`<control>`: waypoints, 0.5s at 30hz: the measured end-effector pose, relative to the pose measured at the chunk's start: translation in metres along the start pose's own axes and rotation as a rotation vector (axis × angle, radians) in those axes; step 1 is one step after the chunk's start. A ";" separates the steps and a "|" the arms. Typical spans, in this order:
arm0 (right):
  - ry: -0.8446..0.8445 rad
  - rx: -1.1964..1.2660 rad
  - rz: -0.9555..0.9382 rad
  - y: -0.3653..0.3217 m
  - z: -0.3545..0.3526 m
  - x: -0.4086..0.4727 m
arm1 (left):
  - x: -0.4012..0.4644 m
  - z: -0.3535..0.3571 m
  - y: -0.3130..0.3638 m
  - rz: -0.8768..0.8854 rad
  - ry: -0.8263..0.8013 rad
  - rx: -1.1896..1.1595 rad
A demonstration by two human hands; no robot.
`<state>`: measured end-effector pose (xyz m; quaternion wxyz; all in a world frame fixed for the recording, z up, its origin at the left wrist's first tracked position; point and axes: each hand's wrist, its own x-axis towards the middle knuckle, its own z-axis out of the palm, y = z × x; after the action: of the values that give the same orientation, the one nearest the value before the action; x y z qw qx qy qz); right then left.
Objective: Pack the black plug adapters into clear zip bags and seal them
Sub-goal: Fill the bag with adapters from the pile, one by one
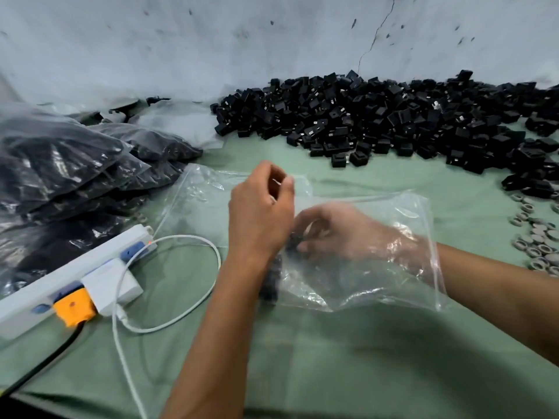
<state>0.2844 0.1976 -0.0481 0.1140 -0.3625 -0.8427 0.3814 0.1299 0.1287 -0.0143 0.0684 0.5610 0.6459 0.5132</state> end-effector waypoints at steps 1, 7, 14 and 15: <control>-0.020 0.017 0.001 -0.002 0.001 0.001 | 0.005 -0.010 -0.023 -0.097 0.028 -0.015; -0.047 0.160 -0.009 -0.003 0.004 0.009 | 0.011 -0.028 -0.101 -0.400 0.053 -0.126; -0.087 0.177 0.033 -0.006 0.012 0.028 | 0.013 -0.018 -0.110 -0.306 0.007 0.025; -0.108 0.170 0.014 -0.008 0.014 0.030 | 0.012 -0.017 -0.111 -0.304 0.018 0.025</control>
<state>0.2523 0.2077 -0.0542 0.0959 -0.3361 -0.8098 0.4713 0.0412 0.1456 -0.0822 0.1326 0.4531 0.7303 0.4937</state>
